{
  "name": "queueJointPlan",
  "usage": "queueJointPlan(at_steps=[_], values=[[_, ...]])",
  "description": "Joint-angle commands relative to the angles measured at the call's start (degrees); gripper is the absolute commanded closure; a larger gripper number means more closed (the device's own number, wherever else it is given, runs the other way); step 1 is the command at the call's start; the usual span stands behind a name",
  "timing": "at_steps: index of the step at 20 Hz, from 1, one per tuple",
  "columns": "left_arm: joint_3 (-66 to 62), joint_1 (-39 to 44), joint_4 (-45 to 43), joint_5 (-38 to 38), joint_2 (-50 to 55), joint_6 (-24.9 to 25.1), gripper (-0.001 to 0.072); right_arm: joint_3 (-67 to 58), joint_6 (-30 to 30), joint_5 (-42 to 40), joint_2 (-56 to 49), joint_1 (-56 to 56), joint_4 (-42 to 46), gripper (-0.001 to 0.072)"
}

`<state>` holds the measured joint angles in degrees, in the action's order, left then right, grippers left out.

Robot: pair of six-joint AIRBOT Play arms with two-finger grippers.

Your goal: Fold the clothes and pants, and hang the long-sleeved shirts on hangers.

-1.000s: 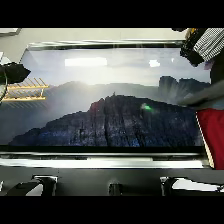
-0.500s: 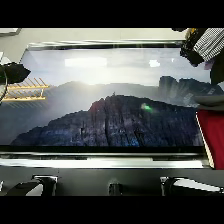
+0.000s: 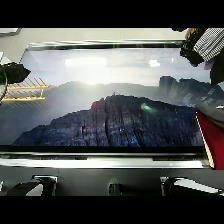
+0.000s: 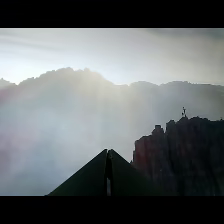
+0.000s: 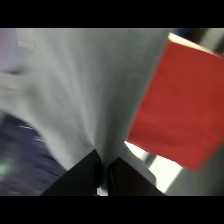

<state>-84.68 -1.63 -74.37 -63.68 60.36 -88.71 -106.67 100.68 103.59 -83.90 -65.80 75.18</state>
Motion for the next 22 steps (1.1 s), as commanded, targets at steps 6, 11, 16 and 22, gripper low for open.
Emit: queueJointPlan(at_steps=[6, 11, 16, 22], values=[[0.0, -0.1, 2.0, 0.0, 0.0, 0.0, 0.0683, 28.8, -0.9, -8.6, 6.0, -0.1, 18.5, 0.0672], [0.0, -0.1, 2.4, 0.0, 0.0, -0.5, 0.0683, 36.1, -0.4, -11.0, 6.0, -0.1, 18.4, 0.0672], [0.0, -0.1, 3.5, 0.0, 0.0, -0.4, 0.0683, 36.1, -0.6, -11.5, 7.2, -0.1, 19.6, 0.0478], [-1.4, 0.7, 4.3, 10.2, 0.3, 0.3, 0.0685, 19.5, -8.9, -18.6, 7.5, 4.2, 9.5, -0.0005]])
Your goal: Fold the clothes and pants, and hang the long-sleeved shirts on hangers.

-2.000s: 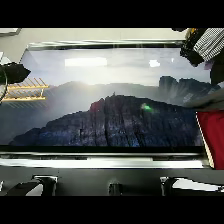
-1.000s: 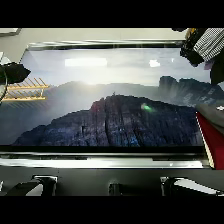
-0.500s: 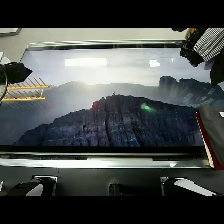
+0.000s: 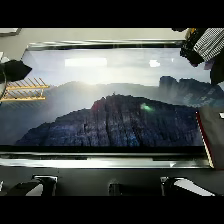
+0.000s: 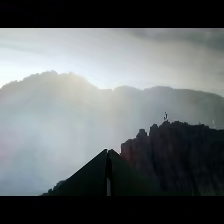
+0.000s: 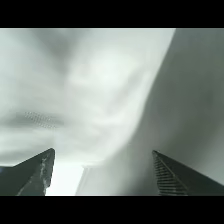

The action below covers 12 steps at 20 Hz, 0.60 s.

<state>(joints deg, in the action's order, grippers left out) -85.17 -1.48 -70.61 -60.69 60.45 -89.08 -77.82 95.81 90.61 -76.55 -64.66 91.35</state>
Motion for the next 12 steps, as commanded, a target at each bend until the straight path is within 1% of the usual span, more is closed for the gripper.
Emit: queueJointPlan(at_steps=[1, 2, 3, 4, 5, 6, 7, 8, 9, 10, 11, 12], values=[[-2.5, 1.6, -1.0, 10.2, 1.2, 0.8, 0.0687, -14.9, -5.4, -10.0, 0.1, 7.5, -8.3, -0.0005], [-5.5, 3.7, -6.3, 9.5, 3.7, 0.8, 0.0688, -19.2, -6.7, -13.9, 0.1, 13.1, -8.5, -0.0005], [-8.9, 5.9, -13.6, 5.1, 6.9, -0.2, 0.0688, -22.3, -8.0, -17.7, 0.1, 20.2, -8.5, -0.0005], [-12.1, 8.1, -22.1, -1.5, 11.0, -2.4, 0.0686, -23.7, -7.9, -19.8, 0.1, 27.4, -8.5, -0.0005], [-13.6, 9.5, -28.5, -7.5, 14.7, -3.8, 0.068, -23.8, -6.8, -20.3, 0.0, 35.5, -8.6, -0.0005], [-13.7, 10.0, -31.5, -13.5, 18.1, -4.0, 0.054, -23.1, -5.4, -18.8, -0.6, 42.8, -7.3, -0.0004], [-13.7, 9.8, -31.1, -20.7, 21.3, -4.9, 0.0225, -21.7, -3.0, -15.4, -2.2, 49.6, -5.1, -0.0001], [-13.6, 9.5, -30.0, -29.6, 24.8, -7.2, -0.0003, -20.2, -1.2, -10.7, -4.2, 54.5, -5.3, 0.0025], [-12.0, 9.2, -27.1, -34.9, 27.0, -6.7, -0.0001, -18.5, 0.3, -5.8, -6.6, 58.8, -7.1, 0.0027], [-8.1, 9.3, -23.6, -35.0, 27.2, -5.6, -0.0001, -16.9, 0.7, -2.1, -8.7, 62.0, -10.1, 0.0027], [-2.9, 10.0, -21.7, -30.0, 25.3, -5.7, 0.0, -15.6, 0.7, 0.4, -10.5, 64.6, -12.7, 0.0027], [2.3, 11.1, -21.3, -23.2, 22.5, -7.7, 0.0, -15.3, 1.7, 1.1, -11.7, 66.8, -13.5, 0.0027]])
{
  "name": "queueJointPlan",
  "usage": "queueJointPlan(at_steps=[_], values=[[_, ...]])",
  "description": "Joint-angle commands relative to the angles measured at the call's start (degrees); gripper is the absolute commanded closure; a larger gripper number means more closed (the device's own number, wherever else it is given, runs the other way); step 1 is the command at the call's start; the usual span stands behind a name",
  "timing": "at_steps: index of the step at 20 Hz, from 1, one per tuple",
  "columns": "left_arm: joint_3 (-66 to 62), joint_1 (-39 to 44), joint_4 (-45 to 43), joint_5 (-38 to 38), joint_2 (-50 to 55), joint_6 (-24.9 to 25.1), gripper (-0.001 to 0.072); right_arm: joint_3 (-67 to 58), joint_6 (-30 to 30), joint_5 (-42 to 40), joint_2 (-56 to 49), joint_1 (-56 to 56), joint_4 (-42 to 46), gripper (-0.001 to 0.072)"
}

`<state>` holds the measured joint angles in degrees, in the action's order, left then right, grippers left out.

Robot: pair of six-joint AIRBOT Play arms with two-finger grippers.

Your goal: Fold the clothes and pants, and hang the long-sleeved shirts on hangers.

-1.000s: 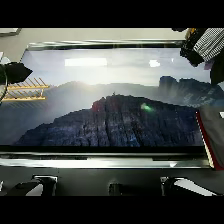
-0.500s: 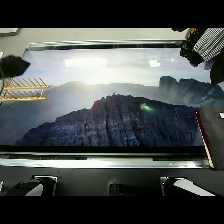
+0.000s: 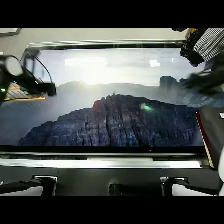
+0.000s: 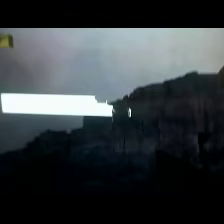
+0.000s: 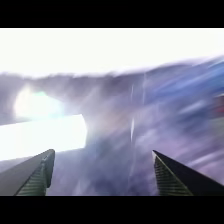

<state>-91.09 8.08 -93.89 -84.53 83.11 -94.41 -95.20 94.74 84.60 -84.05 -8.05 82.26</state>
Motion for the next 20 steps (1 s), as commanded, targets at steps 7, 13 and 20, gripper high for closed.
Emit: queueJointPlan(at_steps=[7, 13, 20], values=[[17.8, 6.2, 2.0, 10.6, -5.8, -4.7, 0.0, 2.1, 3.8, 4.0, -5.0, 15.1, -2.5, 0.0024], [17.8, 6.2, 2.0, 10.6, -5.5, -4.7, 0.0, 2.1, 3.8, 4.0, -5.0, 15.1, -2.1, 0.0024], [17.8, 6.2, 2.0, 10.6, -5.5, -4.7, 0.0, 2.1, 3.8, 4.0, -5.0, 15.1, -2.1, 0.0024]])
